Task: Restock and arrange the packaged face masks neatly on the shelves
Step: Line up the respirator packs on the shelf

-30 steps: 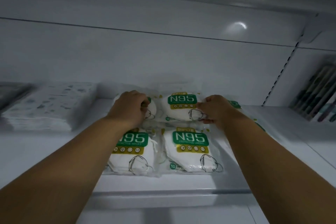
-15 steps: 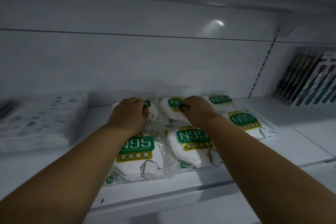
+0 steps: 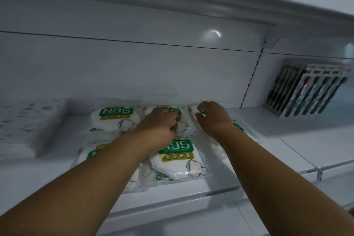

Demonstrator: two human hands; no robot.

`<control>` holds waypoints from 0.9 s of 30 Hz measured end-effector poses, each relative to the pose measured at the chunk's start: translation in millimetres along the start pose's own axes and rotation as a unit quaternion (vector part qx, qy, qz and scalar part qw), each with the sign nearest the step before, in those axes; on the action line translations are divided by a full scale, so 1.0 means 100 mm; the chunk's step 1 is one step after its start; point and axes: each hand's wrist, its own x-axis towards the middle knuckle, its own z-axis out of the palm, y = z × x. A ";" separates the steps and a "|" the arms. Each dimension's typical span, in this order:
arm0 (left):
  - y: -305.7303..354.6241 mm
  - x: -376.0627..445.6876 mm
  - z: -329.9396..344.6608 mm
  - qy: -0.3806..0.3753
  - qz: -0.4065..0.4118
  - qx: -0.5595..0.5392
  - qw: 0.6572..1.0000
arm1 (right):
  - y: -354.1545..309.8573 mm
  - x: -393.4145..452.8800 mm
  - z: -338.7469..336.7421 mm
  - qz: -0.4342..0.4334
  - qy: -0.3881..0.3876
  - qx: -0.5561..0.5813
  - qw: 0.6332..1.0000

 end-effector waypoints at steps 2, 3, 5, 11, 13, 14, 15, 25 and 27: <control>0.10 0.09 0.06 0.001 -0.013 -0.007 1.000 | 0.21 0.03 -0.06 0.012 -0.002 0.004 1.000; 0.16 0.12 0.09 0.000 -0.022 -0.013 1.000 | 0.32 0.05 -0.08 0.017 -0.006 0.005 1.000; 0.29 0.19 0.16 0.002 -0.041 -0.027 0.999 | 0.53 0.12 -0.14 0.029 -0.013 0.000 0.999; 0.63 0.41 0.34 0.008 -0.081 -0.001 0.997 | 1.00 0.46 -0.09 0.127 -0.105 0.014 0.986; 0.69 0.45 0.40 0.001 -0.100 0.026 0.995 | 1.05 0.53 -0.03 0.144 -0.112 0.055 0.982; 0.71 0.47 0.43 -0.004 -0.111 0.046 0.993 | 1.07 0.56 -0.01 0.149 -0.107 0.069 0.981; 0.74 0.49 0.45 -0.004 -0.122 0.063 0.991 | 1.10 0.59 0.01 0.155 -0.101 0.084 0.979; 1.27 0.82 0.54 0.144 -0.306 -0.323 0.884 | 1.36 0.54 -0.21 0.040 0.032 0.398 0.916; 1.35 0.89 0.55 0.122 -0.328 -0.308 0.885 | 1.43 0.51 -0.28 0.018 0.012 0.411 0.912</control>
